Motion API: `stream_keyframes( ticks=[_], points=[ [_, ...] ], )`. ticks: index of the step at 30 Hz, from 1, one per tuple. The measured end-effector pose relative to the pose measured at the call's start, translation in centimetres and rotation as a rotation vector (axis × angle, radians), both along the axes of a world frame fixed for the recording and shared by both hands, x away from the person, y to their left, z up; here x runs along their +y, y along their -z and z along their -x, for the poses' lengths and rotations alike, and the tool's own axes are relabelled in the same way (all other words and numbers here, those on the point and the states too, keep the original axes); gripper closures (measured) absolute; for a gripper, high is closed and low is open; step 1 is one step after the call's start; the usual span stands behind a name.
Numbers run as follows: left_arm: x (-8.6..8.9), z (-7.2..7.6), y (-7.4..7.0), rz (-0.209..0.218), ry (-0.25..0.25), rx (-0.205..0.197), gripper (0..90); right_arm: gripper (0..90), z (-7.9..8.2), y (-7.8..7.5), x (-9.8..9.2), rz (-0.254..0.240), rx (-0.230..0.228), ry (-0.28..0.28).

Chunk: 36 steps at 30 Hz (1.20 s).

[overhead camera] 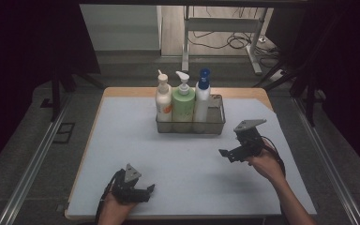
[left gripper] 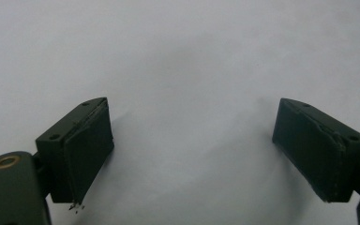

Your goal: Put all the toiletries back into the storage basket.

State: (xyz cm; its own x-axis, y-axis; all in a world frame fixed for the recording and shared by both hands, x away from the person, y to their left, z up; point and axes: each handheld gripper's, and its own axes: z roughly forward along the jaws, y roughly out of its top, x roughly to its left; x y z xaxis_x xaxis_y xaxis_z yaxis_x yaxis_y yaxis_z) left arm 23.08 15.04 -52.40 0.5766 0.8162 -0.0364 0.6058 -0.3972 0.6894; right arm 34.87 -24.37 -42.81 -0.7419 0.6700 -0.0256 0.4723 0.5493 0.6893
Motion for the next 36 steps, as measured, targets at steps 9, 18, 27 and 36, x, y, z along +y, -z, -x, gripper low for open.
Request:
stream_keyframes(
  ticks=[9, 18, 27, 36],
  points=[
    [0.0, 0.0, 0.0, 0.001, -0.001, -0.002, 12.1, 0.0, 1.6, 1.5, -1.5, 0.030, -0.001, 0.012],
    [0.0, 0.0, 0.0, 0.002, -0.001, -0.002, 12.1, 0.0, 3.0, 3.5, -2.7, 0.007, 0.019, 0.034],
    [0.0, 0.0, 0.0, 0.001, -0.002, -0.003, 12.2, 0.0, 4.7, 6.2, -3.1, 0.009, 0.028, 0.049],
    [0.0, 0.1, 0.0, 0.001, -0.003, -0.003, 12.2, 0.0, 5.6, 8.5, -2.9, 0.018, 0.049, 0.047]
  ],
)
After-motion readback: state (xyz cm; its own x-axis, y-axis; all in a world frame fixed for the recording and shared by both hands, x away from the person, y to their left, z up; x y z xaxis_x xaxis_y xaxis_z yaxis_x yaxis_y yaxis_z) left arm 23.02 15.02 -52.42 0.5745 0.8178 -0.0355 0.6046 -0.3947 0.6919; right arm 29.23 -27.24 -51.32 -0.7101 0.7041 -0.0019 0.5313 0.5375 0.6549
